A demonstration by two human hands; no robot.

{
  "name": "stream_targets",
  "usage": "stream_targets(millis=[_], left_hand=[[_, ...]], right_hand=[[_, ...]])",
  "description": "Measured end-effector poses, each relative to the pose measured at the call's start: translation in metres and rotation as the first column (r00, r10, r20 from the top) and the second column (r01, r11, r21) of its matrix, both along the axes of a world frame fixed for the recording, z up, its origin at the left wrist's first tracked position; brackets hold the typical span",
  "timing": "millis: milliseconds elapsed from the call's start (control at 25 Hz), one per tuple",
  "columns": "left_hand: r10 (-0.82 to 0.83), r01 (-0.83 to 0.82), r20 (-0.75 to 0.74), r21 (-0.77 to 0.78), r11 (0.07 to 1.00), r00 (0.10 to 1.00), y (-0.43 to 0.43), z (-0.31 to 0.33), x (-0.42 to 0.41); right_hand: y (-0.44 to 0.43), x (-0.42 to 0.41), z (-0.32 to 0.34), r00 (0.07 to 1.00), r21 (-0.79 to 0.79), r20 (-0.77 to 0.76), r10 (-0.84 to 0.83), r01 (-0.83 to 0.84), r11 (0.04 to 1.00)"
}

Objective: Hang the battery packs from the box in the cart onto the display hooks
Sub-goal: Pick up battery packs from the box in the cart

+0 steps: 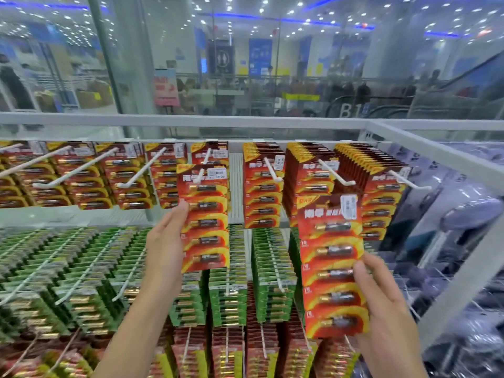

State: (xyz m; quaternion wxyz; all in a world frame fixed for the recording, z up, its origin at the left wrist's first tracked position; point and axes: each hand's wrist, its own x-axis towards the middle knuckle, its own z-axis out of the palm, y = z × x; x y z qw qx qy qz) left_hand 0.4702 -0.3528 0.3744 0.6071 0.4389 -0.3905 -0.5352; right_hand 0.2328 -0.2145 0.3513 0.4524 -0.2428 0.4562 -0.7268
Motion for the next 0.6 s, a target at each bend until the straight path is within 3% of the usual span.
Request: stream_targets(millis=[280, 600], left_hand=[[0.021, -0.020, 0.033, -0.027, 0.999, 0.999, -0.049, -0.003, -0.010], [0.063, -0.061, 0.053, -0.054, 0.997, 0.997, -0.079, -0.008, -0.016]], right_hand=[[-0.008, -0.029, 0.011, 0.975, -0.052, -0.148, -0.166, 0.160, 0.986], [-0.014, -0.039, 0.015, 0.979, -0.001, -0.175, -0.109, 0.111, 0.994]])
